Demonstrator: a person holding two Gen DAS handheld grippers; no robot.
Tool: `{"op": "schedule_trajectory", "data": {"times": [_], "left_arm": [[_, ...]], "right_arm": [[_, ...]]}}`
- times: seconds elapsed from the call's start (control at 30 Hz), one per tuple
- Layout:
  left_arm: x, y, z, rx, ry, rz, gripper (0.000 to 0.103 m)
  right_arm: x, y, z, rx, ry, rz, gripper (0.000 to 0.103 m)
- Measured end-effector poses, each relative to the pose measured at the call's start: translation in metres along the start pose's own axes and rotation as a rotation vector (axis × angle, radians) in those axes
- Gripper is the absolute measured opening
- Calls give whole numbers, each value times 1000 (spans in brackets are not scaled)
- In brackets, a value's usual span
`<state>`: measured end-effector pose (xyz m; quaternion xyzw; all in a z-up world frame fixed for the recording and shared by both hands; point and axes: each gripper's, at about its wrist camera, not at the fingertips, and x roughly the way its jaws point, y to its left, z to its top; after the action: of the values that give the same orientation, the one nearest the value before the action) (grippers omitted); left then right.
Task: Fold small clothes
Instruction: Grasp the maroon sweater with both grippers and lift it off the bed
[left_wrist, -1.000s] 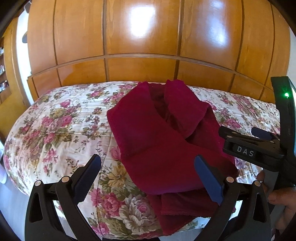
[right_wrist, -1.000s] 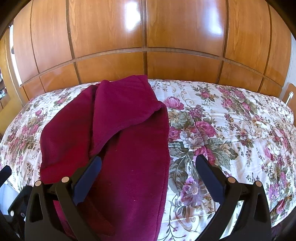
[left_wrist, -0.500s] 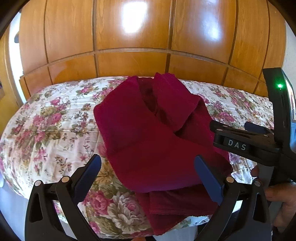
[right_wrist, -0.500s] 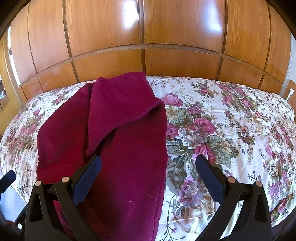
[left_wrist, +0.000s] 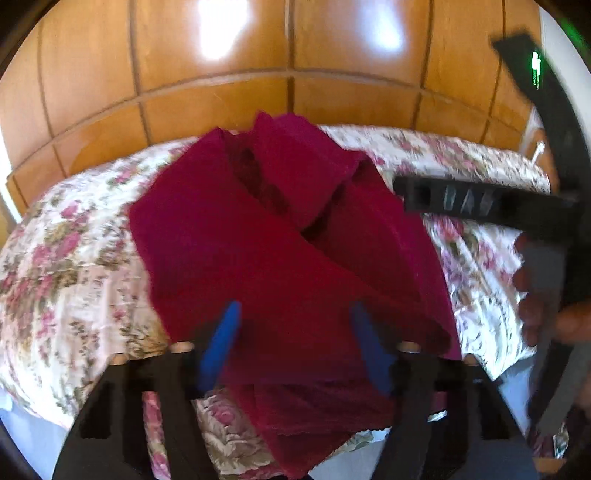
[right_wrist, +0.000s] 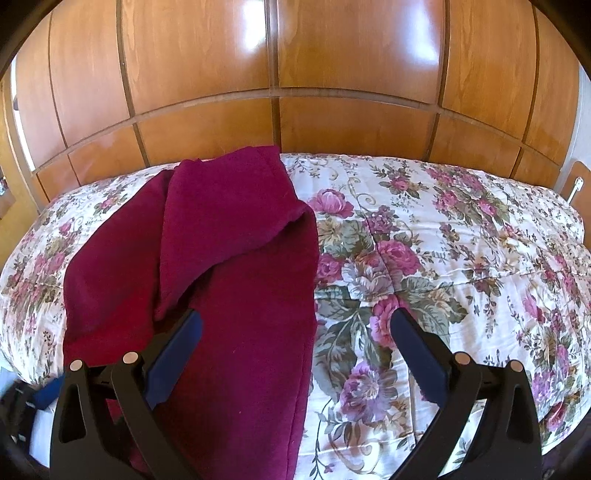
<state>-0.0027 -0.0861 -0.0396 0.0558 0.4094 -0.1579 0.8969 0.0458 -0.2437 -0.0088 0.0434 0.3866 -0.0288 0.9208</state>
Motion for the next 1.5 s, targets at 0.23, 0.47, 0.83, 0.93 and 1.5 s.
{"op": "schedule_trajectory", "data": {"times": [0.23,0.47,0.83,0.93,1.5], "left_arm": [[-17,42,6,-138,-58,-103,0],[-46,138,13,-337,-142,45,0],[-67,306,10,-674,-180,288,0],[-64,352,15,-768,-174,353,0],[-65,343,-20,-874,-126,217,53]], "right_arm": [[21,27,22,-33,68,246,93],[82,72,31,-101,196,266,26],[40,-26,95,-189,-24,34,9],[59,-84,117,-140,0,-121,9],[94,-173,110,-28,126,-324,91]]}}
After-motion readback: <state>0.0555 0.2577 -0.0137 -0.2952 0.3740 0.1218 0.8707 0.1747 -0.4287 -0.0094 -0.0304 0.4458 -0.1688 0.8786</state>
